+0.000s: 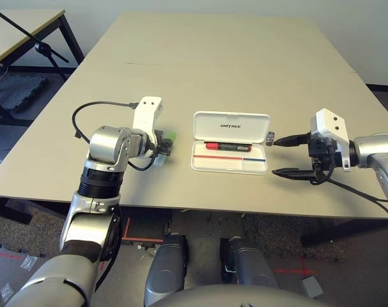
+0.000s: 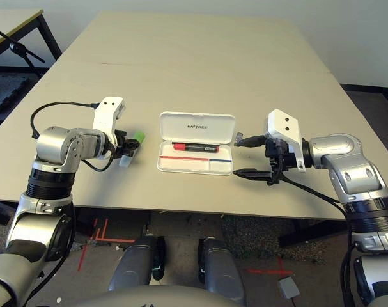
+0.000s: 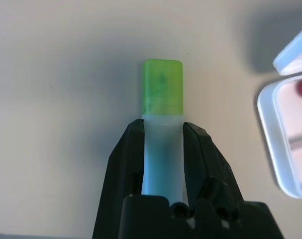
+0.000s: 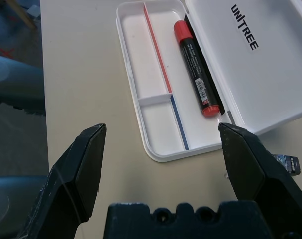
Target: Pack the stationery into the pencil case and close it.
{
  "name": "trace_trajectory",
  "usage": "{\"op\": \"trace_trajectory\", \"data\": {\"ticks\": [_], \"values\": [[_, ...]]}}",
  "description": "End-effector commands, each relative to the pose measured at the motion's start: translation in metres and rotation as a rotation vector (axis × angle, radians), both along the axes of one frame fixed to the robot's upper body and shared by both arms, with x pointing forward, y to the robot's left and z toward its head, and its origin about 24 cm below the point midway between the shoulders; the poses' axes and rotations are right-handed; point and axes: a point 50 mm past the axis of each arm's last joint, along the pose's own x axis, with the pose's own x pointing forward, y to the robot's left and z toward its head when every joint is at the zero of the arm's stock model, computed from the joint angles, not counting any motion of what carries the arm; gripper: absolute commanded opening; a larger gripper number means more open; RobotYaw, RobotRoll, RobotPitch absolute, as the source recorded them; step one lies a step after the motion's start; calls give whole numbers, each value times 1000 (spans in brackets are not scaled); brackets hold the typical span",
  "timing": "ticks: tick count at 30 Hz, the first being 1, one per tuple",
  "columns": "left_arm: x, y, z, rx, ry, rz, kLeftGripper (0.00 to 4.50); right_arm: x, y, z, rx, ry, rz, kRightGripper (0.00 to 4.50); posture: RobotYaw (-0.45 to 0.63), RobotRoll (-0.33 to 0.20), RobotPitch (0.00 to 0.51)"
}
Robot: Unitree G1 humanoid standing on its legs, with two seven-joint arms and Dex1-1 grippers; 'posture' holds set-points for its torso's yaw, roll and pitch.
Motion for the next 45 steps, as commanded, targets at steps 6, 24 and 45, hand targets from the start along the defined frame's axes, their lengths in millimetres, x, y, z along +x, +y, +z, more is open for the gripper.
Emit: {"op": "trace_trajectory", "data": {"ticks": [6,24,45], "values": [[-19,-15,11,42,-150,-579,1103,-1,-17,7,-21,-27,-36,4500,241,0,102],[-24,-56,24,92,-232,-1245,1103,-10,-34,5,-10,-16,-88,4500,204,0,101],[5,-96,7,96,-201,-1312,1103,-22,-39,7,3,-19,-141,4500,141,0,97]]}}
